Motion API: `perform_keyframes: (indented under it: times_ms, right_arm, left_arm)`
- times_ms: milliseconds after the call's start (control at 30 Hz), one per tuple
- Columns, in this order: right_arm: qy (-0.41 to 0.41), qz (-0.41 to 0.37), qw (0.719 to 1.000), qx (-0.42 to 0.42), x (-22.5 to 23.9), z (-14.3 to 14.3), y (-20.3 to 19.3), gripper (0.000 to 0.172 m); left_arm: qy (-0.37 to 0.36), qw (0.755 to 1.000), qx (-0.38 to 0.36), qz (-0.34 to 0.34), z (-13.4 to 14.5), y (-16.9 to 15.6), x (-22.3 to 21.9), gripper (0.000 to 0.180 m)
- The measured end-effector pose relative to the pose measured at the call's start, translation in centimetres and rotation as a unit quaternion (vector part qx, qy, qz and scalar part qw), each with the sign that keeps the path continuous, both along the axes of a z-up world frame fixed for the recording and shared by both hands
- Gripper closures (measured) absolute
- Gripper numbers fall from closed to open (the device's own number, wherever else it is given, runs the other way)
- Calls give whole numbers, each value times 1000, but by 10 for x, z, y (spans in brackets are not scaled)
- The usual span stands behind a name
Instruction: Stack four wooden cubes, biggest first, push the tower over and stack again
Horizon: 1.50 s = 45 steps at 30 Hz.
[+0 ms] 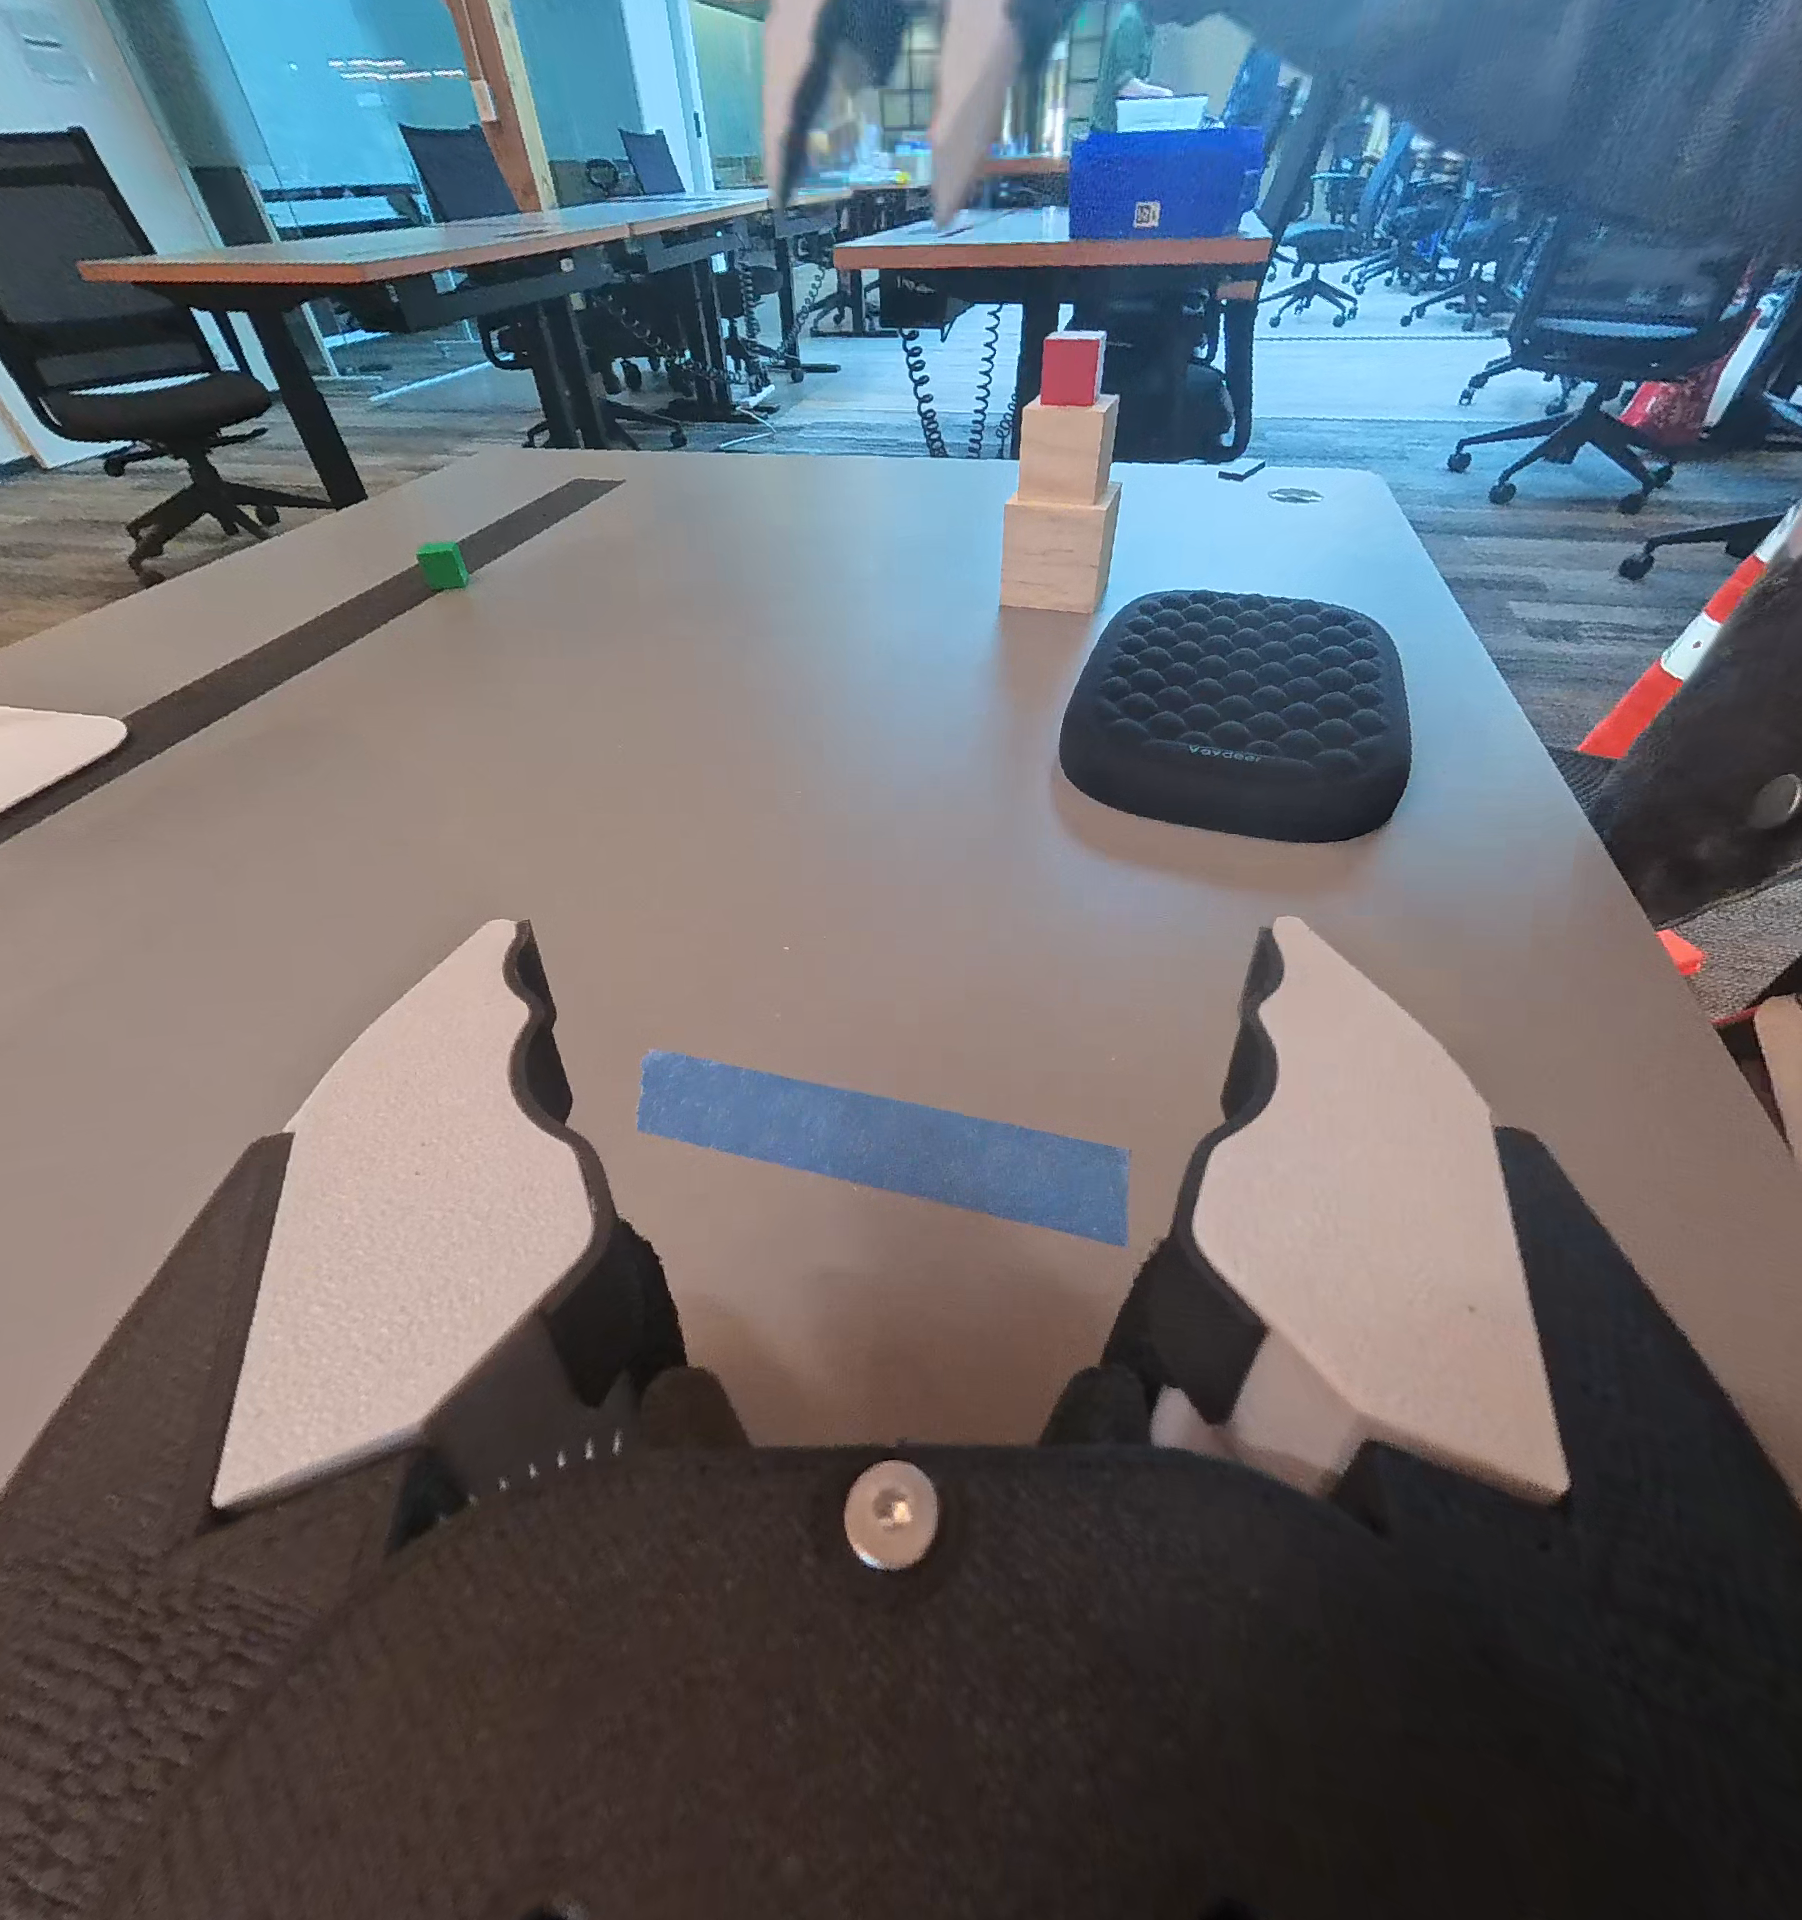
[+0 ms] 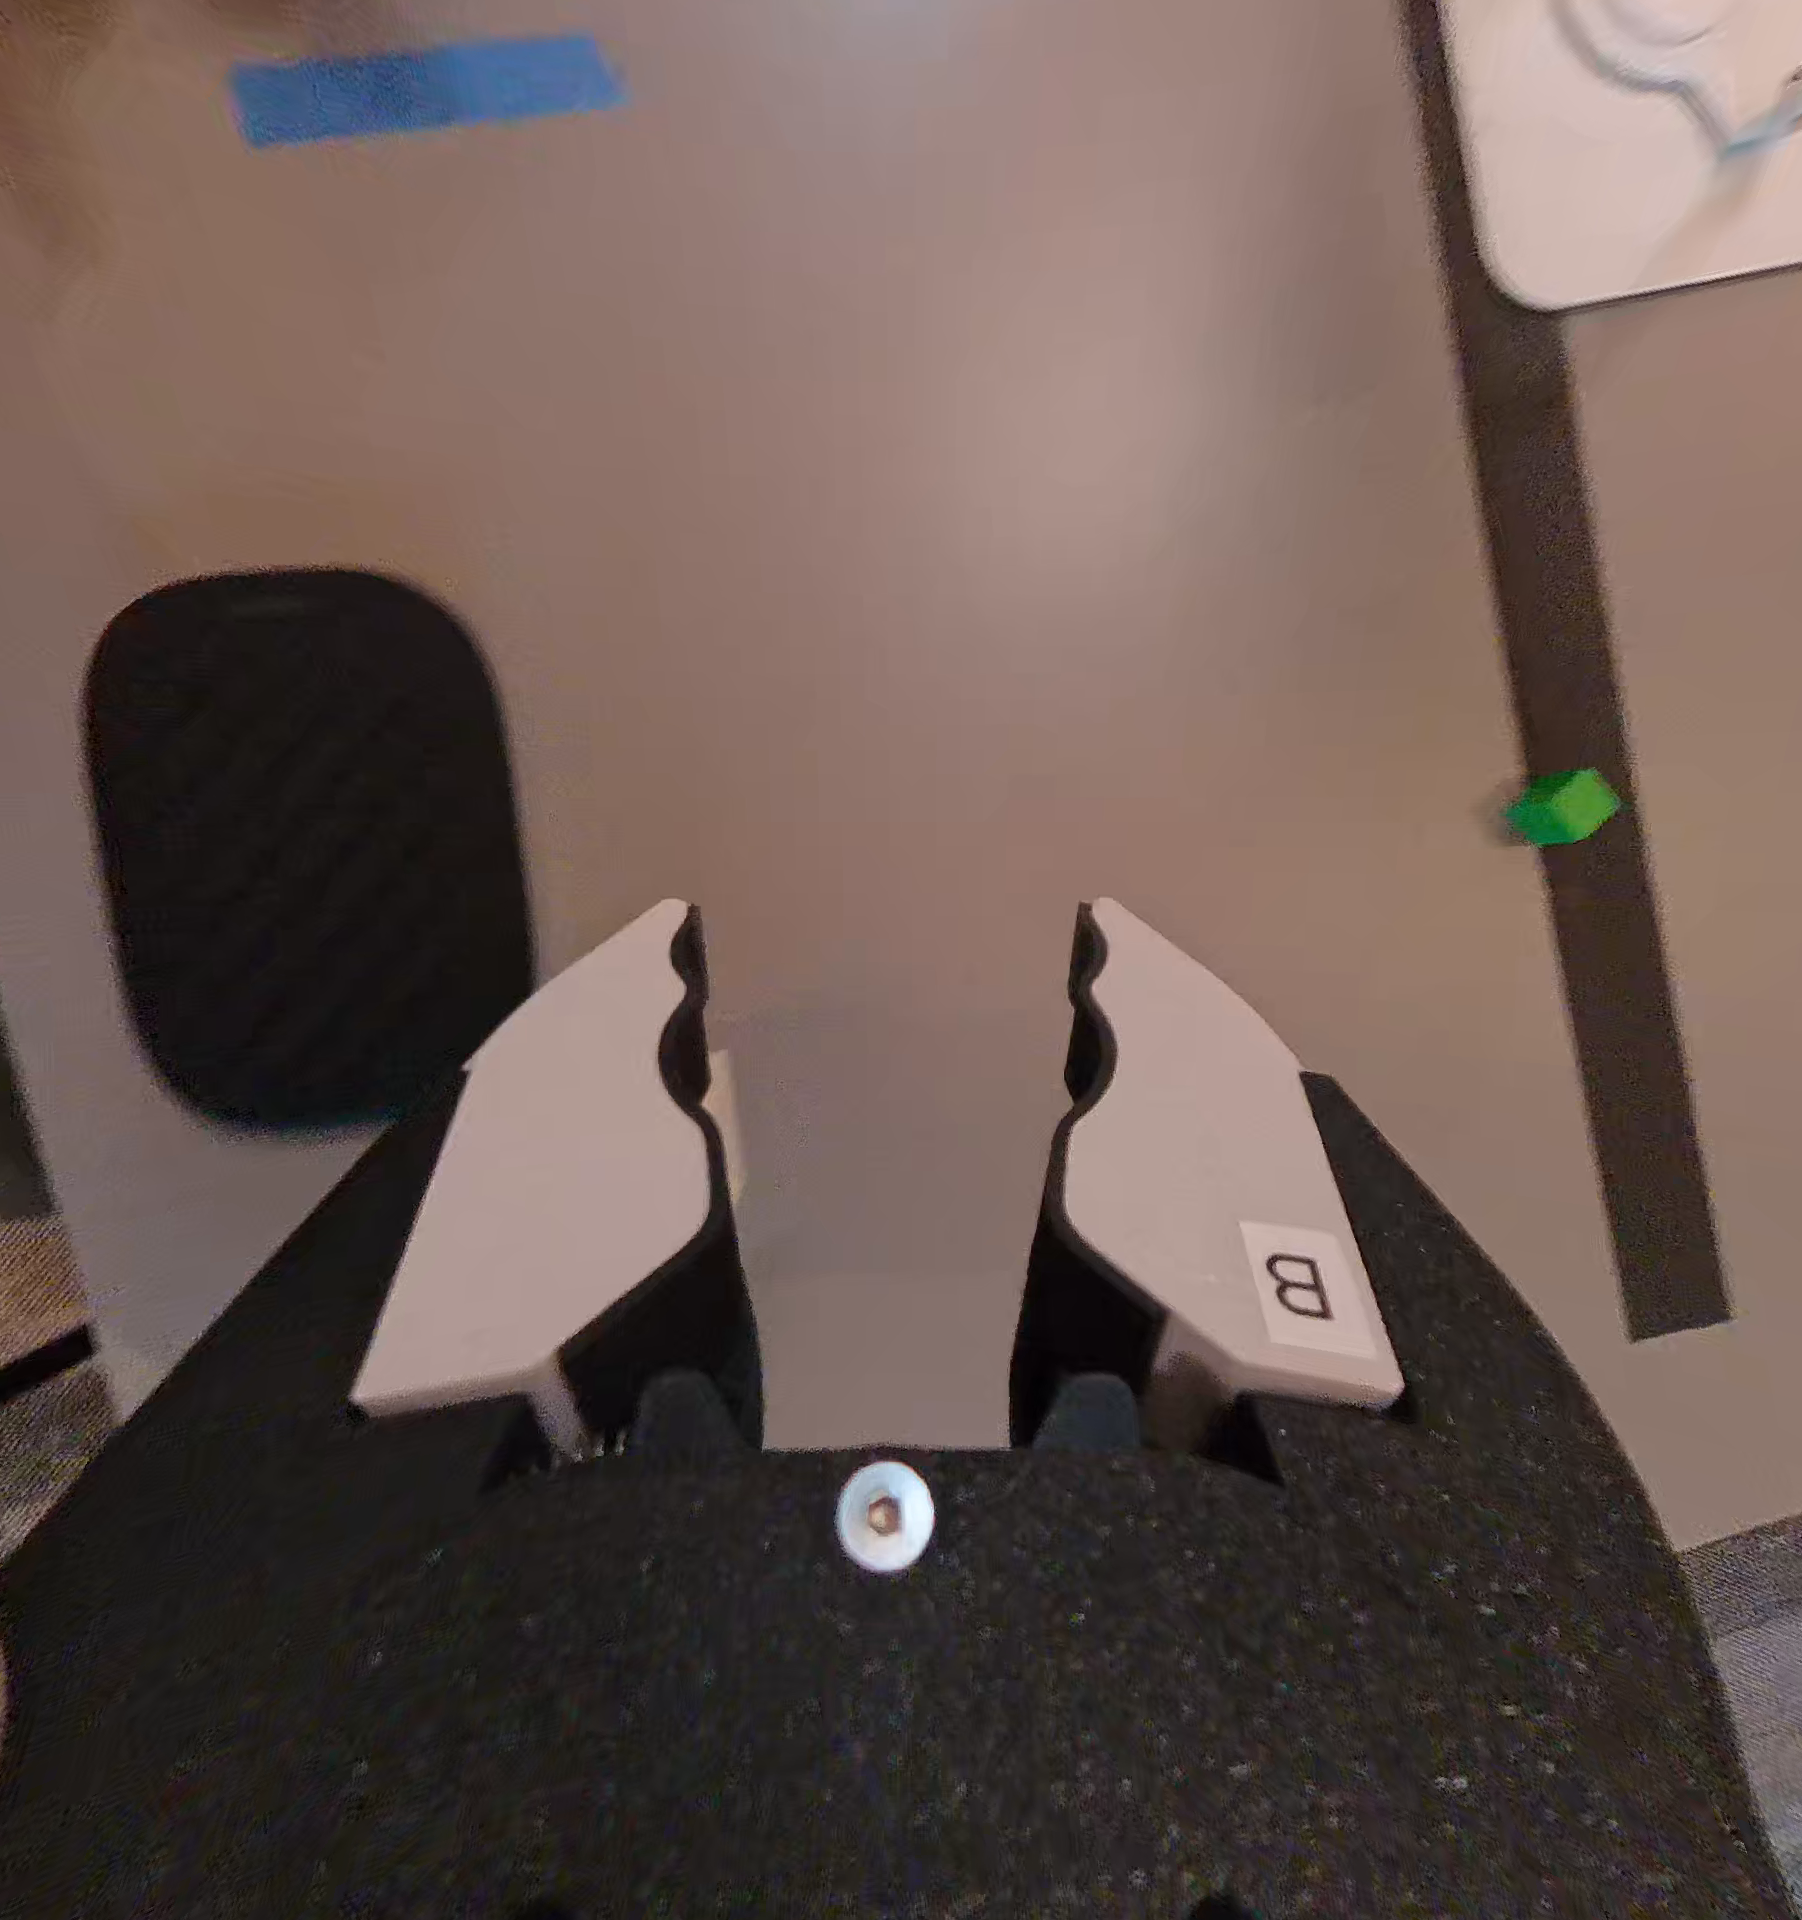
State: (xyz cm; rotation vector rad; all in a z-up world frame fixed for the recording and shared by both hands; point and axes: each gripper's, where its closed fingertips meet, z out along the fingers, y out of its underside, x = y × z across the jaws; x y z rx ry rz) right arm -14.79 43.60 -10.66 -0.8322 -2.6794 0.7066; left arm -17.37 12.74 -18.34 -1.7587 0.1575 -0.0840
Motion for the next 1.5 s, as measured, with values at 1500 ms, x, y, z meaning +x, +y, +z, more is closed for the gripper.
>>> perform_keyframes:
  times_ms: [1500]
  right_arm:
    - [-21,-103,994,13,-161,-29,68,151]
  left_arm:
    - [-26,1000,2,0,1,0,-4,57]
